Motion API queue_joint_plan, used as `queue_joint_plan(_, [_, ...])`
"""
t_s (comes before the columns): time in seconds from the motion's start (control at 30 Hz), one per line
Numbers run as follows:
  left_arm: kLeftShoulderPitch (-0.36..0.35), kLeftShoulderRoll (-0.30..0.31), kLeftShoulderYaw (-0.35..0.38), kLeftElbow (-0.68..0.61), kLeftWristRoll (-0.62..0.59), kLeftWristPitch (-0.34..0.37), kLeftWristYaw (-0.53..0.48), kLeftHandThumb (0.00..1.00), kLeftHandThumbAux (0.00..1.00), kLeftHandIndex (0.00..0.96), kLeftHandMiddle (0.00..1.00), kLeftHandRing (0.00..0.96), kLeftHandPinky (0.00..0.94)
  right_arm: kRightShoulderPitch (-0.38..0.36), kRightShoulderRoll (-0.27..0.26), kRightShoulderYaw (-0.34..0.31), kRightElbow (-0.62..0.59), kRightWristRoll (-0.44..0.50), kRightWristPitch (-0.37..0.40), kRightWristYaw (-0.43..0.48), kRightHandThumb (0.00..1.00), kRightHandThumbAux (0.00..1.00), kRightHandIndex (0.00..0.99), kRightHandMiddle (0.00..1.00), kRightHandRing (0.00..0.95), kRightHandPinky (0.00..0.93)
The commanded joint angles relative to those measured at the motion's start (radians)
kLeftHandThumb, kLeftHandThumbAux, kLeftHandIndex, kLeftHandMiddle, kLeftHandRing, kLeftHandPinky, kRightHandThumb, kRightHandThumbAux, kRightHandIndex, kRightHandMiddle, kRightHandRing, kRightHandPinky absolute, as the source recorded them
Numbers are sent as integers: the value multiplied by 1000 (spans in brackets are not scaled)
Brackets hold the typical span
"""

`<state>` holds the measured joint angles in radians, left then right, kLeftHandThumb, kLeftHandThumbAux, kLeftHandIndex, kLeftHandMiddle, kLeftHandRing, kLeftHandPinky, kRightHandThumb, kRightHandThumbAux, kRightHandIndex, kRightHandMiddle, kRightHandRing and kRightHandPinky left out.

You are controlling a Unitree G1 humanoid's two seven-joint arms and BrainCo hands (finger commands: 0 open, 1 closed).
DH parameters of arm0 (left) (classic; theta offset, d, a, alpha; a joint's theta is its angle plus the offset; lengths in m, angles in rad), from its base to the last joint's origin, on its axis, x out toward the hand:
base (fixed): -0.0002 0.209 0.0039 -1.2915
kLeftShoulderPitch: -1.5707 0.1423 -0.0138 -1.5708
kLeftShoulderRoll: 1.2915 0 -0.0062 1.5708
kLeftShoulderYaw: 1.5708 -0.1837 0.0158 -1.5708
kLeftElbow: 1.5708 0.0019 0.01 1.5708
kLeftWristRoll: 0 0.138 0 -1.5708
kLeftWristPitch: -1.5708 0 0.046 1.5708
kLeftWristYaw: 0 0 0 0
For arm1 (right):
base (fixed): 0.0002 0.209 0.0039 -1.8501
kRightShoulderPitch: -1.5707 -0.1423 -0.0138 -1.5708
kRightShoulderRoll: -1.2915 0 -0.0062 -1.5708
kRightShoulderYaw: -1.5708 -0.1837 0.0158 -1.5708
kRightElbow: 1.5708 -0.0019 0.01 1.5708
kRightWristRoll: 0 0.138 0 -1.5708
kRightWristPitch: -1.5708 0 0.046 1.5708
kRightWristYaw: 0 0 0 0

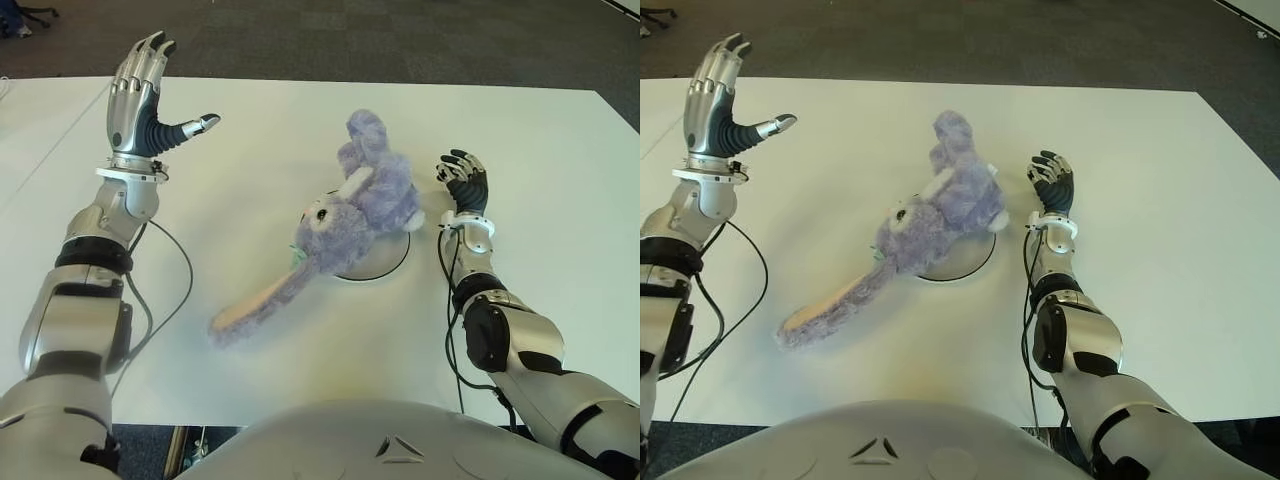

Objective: Put the doll into the plate.

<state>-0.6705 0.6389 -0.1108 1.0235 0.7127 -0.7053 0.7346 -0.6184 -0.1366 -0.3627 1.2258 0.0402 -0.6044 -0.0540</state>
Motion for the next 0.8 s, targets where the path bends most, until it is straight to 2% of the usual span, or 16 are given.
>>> queue_joint_plan(0.03, [-39, -41, -37, 86, -16, -5, 24, 0, 262, 0, 22, 0, 0, 183, 83, 6, 130, -3, 151, 0, 491, 863, 274, 332, 351, 338])
queue_joint_plan(0.13, [-38, -65, -36, 140, -44, -7, 8, 0, 307, 0, 33, 7, 0, 182, 83, 8, 131, -3, 153, -1, 484, 858, 269, 330, 352, 354])
queue_joint_plan(0.17, [-32, -90, -24, 178, -71, -2, -21, 0, 319, 0, 36, 10, 0, 182, 82, 8, 131, -3, 154, 0, 482, 857, 269, 330, 353, 355])
queue_joint_plan(0.2, [-29, -106, -16, 204, -91, 1, -41, 0, 377, 0, 50, 26, 14, 182, 82, 8, 131, -2, 154, 0, 481, 857, 268, 331, 354, 360])
queue_joint_plan(0.33, [-31, -178, 12, 253, -173, 8, -140, 0, 434, 0, 58, 35, 8, 181, 81, 6, 130, 2, 152, 1, 501, 858, 269, 337, 362, 372])
queue_joint_plan(0.4, [-33, -217, 38, 273, -231, 22, -225, 0, 455, 0, 56, 35, 2, 181, 82, 5, 130, 3, 150, 1, 505, 858, 270, 338, 365, 375])
queue_joint_plan(0.5, [-42, -298, 105, 296, -343, 72, -393, 0, 488, 0, 45, 27, 0, 182, 82, 3, 130, 6, 149, 5, 507, 862, 274, 338, 362, 355])
queue_joint_plan(0.57, [-45, -332, 136, 305, -396, 106, -469, 0, 493, 0, 42, 25, 0, 181, 83, 4, 130, 5, 150, 5, 508, 862, 276, 337, 360, 348])
queue_joint_plan(0.8, [-63, -389, 174, 313, -470, 197, -593, 0, 487, 0, 23, 7, 0, 181, 81, 2, 130, 7, 149, 5, 503, 868, 280, 338, 364, 377])
